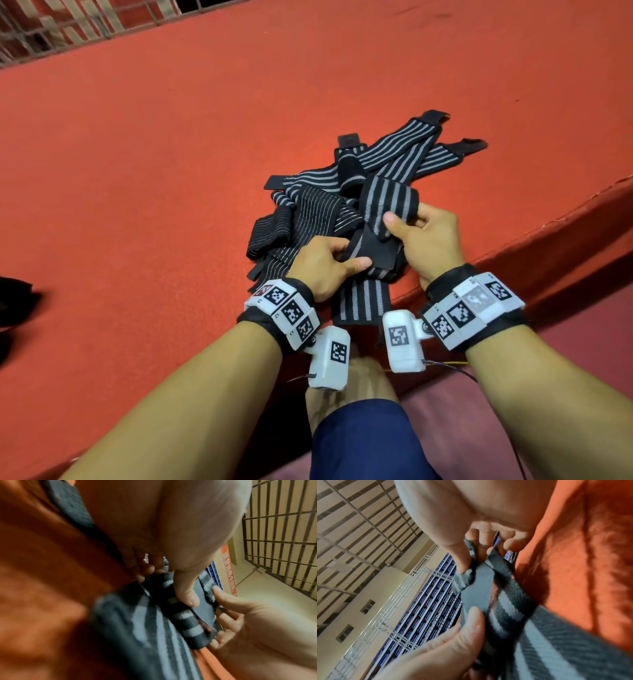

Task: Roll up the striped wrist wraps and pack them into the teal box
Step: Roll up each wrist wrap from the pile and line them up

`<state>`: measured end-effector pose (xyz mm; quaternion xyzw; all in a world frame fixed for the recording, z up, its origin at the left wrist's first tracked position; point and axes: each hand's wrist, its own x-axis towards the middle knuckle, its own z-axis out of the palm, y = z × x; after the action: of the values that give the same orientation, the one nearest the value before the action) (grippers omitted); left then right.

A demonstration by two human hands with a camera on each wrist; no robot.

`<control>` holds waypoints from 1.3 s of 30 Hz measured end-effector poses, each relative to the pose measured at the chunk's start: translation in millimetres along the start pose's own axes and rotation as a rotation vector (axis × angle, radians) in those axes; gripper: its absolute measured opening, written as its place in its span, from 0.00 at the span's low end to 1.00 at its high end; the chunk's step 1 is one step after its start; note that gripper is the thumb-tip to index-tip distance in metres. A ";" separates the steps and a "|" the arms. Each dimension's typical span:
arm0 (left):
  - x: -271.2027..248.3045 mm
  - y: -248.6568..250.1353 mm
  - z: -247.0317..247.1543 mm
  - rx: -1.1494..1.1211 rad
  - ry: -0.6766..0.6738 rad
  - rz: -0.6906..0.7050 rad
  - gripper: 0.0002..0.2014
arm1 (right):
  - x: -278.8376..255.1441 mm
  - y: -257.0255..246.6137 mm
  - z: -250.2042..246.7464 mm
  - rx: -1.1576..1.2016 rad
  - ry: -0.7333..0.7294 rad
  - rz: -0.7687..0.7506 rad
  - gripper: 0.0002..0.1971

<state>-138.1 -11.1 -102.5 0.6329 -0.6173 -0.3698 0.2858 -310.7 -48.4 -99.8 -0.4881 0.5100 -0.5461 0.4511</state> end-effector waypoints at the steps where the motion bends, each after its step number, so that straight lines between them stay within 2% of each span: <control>1: -0.3 0.7 0.0 0.016 -0.011 -0.007 0.15 | 1.6 -1.7 -0.7 0.037 0.021 0.017 0.02; 5: -2.4 2.0 2.2 0.068 -0.036 -0.008 0.13 | 0.9 1.0 1.5 0.145 0.060 0.111 0.06; 7: -3.8 3.5 2.3 0.079 -0.054 -0.020 0.15 | 0.5 5.0 2.8 0.161 0.072 0.146 0.03; 10: -7.5 7.0 -0.8 0.143 -0.060 -0.025 0.13 | 19.3 -9.1 -11.6 0.320 0.301 0.171 0.08; 11: -8.6 7.2 -1.3 0.143 -0.052 -0.027 0.14 | 27.1 -19.8 -20.8 0.373 0.338 0.149 0.09; 14: -9.9 10.1 0.5 0.140 -0.030 -0.036 0.13 | 37.5 -39.2 -39.4 0.377 0.253 0.083 0.06; 16: -9.2 13.4 1.3 0.137 0.008 -0.034 0.14 | 27.4 -39.5 -37.0 0.331 0.170 0.081 0.09; 18: -7.9 16.9 1.0 0.077 0.069 -0.042 0.21 | 13.3 -34.8 -30.5 0.294 0.116 0.074 0.11; 20: -8.5 20.5 -0.2 0.029 0.187 -0.016 0.27 | -1.4 -28.7 -23.8 0.276 0.061 0.085 0.10; 22: -9.7 27.4 -1.6 0.016 0.306 0.054 0.27 | -12.9 -23.9 -17.5 0.286 -0.008 0.082 0.05; 23: -9.6 31.3 -1.2 0.008 0.328 0.112 0.26 | -17.4 -23.3 -14.7 0.299 -0.032 0.068 0.09; 24: -10.4 35.9 -0.7 -0.001 0.321 0.174 0.26 | -20.7 -23.8 -12.0 0.311 -0.061 0.051 0.13; 25: -11.5 40.8 -0.4 -0.012 0.302 0.237 0.28 | -22.0 -25.1 -10.1 0.329 -0.090 0.041 0.12; 27: -10.0 45.8 -0.4 -0.037 0.249 0.345 0.29 | -23.8 -30.8 -9.0 0.332 -0.157 0.007 0.05; 29: -5.3 45.5 -0.8 -0.032 0.239 0.400 0.21 | -25.6 -36.4 -8.8 0.298 -0.233 -0.040 0.07; 30: -2.2 45.1 -1.4 -0.045 0.268 0.389 0.16 | -24.4 -35.8 -8.9 0.282 -0.239 -0.044 0.09; 32: 4.5 45.1 -3.6 -0.175 0.342 0.269 0.10 | -19.6 -33.1 -11.5 0.271 -0.168 0.020 0.14; 33: 6.2 47.6 -6.0 -0.279 0.359 0.206 0.07 | -16.2 -29.9 -12.5 0.269 -0.102 0.055 0.12; 35: 4.2 56.8 -13.0 -0.489 0.342 0.157 0.08 | -7.8 -19.3 -15.1 0.134 0.035 0.055 0.02; 37: 1.8 63.8 -22.8 -0.644 0.316 0.173 0.09 | -2.0 -5.3 -17.1 -0.200 0.062 0.047 0.18; 39: 0.4 68.0 -32.3 -0.731 0.331 0.186 0.10 | 0.9 1.2 -14.9 -0.394 0.017 0.081 0.33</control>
<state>-150.4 -19.6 -28.7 0.4823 -0.4454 -0.4305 0.6194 -325.7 -47.7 -101.0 -0.5413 0.6299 -0.4215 0.3641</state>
